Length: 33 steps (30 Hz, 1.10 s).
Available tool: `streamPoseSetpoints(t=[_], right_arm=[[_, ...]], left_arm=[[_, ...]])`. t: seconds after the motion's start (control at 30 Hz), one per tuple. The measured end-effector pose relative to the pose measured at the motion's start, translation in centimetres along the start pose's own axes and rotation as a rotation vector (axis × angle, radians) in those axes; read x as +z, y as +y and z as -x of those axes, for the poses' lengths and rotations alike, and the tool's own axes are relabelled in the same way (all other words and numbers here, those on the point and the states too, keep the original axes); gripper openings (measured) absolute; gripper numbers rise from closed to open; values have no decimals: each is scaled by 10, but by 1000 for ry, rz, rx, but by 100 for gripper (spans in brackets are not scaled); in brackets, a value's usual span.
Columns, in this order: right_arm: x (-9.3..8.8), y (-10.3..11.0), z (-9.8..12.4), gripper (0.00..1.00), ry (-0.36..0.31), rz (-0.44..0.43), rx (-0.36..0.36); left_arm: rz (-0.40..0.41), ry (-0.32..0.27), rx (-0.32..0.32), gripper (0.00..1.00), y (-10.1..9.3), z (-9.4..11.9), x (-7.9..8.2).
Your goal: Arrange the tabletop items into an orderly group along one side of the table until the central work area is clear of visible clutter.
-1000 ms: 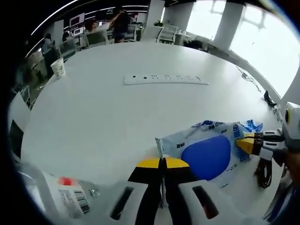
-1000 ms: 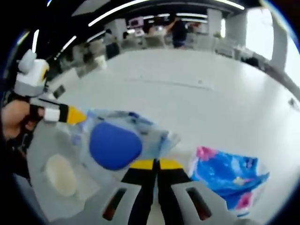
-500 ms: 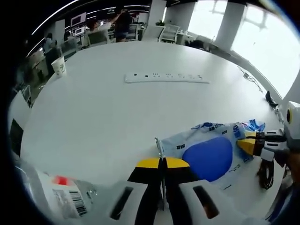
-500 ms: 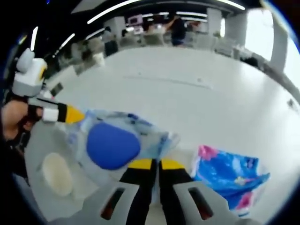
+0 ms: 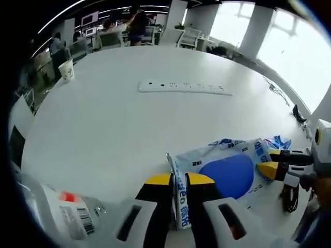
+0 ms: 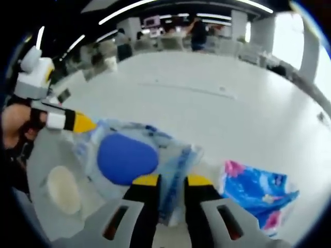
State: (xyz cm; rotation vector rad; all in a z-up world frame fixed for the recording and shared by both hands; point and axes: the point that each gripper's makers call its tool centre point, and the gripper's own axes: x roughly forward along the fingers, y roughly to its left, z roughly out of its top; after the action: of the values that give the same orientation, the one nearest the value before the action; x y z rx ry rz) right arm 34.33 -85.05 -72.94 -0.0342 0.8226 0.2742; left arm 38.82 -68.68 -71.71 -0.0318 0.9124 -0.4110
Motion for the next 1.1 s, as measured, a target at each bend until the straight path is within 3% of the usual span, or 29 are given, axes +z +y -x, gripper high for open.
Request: streamPoseSetpoints(t=[0.43, 0.77, 0.93, 1.1], right_arm=[[12, 2, 3, 31, -39, 55, -14], [22, 1, 8, 51, -86, 45, -23], [29, 2, 12, 56, -127, 48, -11], [34, 5, 15, 60, -151, 45, 0]], left_arm=[[5, -34, -27, 22, -6, 7, 4], [42, -29, -111, 48, -23, 7, 4], [46, -41, -164, 69, -35, 8, 5], [19, -63, -174, 80, -38, 13, 10]])
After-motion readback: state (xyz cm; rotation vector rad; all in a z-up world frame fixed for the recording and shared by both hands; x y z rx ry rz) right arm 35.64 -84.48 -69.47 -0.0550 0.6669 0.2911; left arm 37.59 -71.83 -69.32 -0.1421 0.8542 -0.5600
